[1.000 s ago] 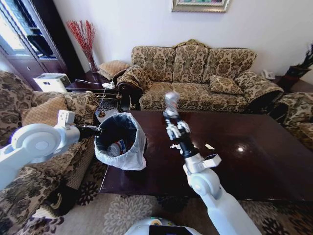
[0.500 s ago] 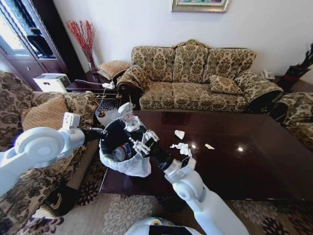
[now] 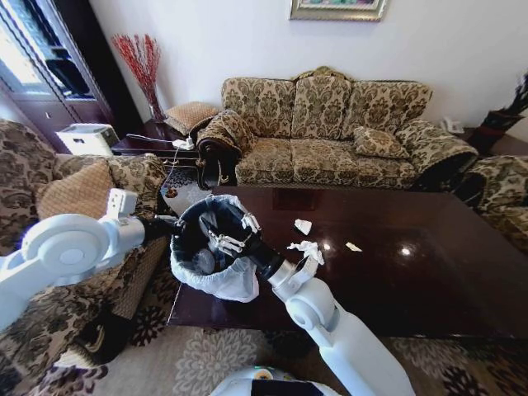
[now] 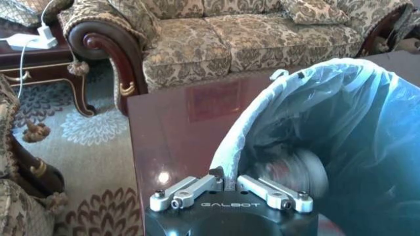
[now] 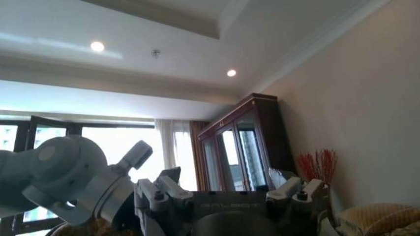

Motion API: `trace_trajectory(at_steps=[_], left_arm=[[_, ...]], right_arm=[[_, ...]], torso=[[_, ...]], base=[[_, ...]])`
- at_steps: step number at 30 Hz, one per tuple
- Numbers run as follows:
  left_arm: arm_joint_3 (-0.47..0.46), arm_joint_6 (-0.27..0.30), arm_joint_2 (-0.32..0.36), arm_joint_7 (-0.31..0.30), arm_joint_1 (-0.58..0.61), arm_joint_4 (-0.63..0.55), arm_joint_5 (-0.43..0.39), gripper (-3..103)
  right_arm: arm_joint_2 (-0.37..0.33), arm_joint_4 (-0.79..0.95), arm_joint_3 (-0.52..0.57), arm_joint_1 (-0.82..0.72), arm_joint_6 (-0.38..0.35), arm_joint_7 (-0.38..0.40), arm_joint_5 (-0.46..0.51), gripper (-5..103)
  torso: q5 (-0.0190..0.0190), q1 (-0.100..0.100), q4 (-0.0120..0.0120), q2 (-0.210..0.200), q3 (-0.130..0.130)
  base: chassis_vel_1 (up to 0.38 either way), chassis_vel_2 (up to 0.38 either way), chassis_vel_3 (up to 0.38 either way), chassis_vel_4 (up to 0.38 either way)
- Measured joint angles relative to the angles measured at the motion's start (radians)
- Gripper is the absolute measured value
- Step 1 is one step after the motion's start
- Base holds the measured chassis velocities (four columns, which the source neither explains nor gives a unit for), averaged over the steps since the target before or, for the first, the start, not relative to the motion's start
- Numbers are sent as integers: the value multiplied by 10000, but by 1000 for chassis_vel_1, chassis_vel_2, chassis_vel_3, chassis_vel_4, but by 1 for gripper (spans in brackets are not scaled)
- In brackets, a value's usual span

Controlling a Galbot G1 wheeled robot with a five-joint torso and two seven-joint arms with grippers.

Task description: Move to the front of the table and place the trash on the table into the trash bin.

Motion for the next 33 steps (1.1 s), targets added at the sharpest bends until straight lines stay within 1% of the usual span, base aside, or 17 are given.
trace_trajectory(at_steps=[1,3,4,6,8,9,10,12,13,14,15,17,19,23,31,32,33], left_arm=[[-2,0,-2,-2,0,23,-1,0],[-6,3,-24,-7,0,114,0,0],[-15,10,-69,-28,1,203,12,0],[-27,15,-104,-29,0,246,23,0],[-56,26,-250,-40,1,400,79,0],[-58,26,-318,-42,-2,432,106,0],[-58,26,-318,-42,-2,432,106,0],[-47,27,-451,-35,-14,426,176,0],[-47,27,-451,-35,-14,426,176,0],[-12,23,-500,-36,-14,398,231,0],[10,22,-533,-31,-13,369,257,0],[17,22,-545,-27,-12,354,267,0],[16,22,-578,-21,5,328,287,0],[-10,25,-598,-12,24,300,288,0],[18,22,-698,-4,13,228,312,0],[31,21,-718,-2,23,218,339,0],[37,21,-730,-1,30,209,359,0]], right_arm=[[-7,100,74,-58,73,-5,92,89],[-16,405,296,-236,180,46,302,89],[-35,778,569,-490,260,216,500,97],[-65,982,738,-667,339,366,598,99],[-206,1484,1558,-1618,530,1514,673,100],[-238,1413,2027,-2204,338,2643,478,100],[-238,1413,2027,-2204,338,2643,478,100],[-192,292,3110,-3046,-819,5318,417,100],[-192,292,3110,-3046,-819,5318,417,100],[-175,-446,3510,-3173,-1264,5929,662,100],[-177,-1105,3796,-3178,-1458,6208,851,100],[-177,-1505,3936,-3131,-1508,6325,962,100],[-141,-2642,4250,-2763,-1704,6619,1546,100],[-26,-3347,4317,-2302,-2041,6843,2313,100],[195,-4547,3824,-1484,-2329,6795,2724,101],[288,-4815,3703,-1283,-2370,6791,2732,95],[364,-4989,3610,-1121,-2406,6774,2734,95]], torso=[[0,0,0,0,0],[0,0,1,0,0],[1,0,-1,0,0],[1,0,2,0,0],[0,0,0,0,-1],[-1,-2,-2,1,-2],[-1,-2,-2,1,-2],[2,-4,-5,1,-2],[2,-4,-5,1,-2],[2,-3,-4,1,-2],[4,-2,-3,0,0],[3,-1,-2,0,0],[4,1,-2,0,0],[-1,0,0,1,0],[0,0,-2,0,0],[0,0,-1,0,0],[0,0,1,0,0]], base=[[0,0,0,0],[0,0,0,0],[0,0,0,0],[0,0,0,0],[0,0,0,0],[0,0,0,0],[0,0,0,0],[0,0,0,0],[0,0,0,0],[0,0,0,0],[0,0,0,0],[0,0,0,0],[0,0,0,0],[0,0,0,0],[0,0,0,0],[0,0,0,0],[0,0,0,0]])
